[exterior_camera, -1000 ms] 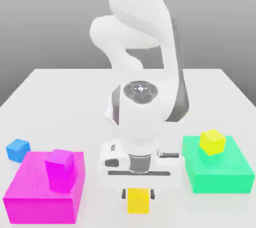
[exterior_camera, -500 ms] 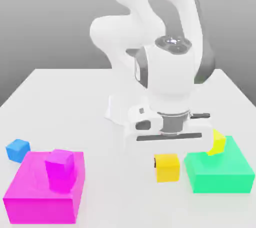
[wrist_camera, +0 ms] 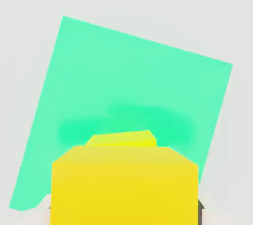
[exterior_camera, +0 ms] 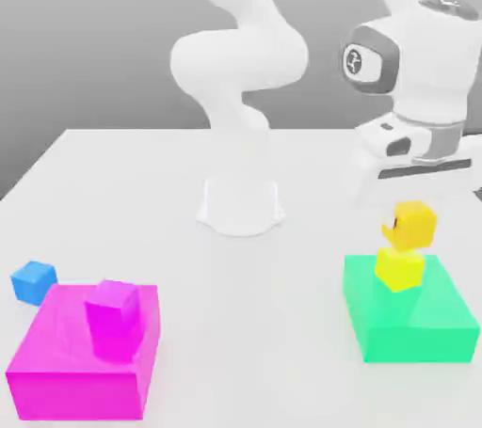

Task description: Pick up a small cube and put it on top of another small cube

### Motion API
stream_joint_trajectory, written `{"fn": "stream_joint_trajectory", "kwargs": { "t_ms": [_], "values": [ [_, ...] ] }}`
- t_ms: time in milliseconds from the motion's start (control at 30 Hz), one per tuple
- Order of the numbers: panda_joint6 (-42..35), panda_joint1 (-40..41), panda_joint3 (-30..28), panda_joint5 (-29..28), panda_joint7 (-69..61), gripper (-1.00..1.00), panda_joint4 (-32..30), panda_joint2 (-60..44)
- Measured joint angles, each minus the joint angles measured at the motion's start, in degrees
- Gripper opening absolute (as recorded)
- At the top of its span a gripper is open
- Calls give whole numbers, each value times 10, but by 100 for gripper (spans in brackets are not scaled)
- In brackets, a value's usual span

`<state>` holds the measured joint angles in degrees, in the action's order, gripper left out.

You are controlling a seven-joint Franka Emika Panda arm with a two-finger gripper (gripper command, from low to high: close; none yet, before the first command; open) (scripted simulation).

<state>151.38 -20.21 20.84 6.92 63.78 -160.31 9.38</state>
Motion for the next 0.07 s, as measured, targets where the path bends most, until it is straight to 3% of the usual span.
{"fn": "stream_joint_trajectory", "kwargs": {
  "t_ms": [67],
  "values": [
    [0, 0, 0, 0, 0, 100, 0, 0]
  ]
}}
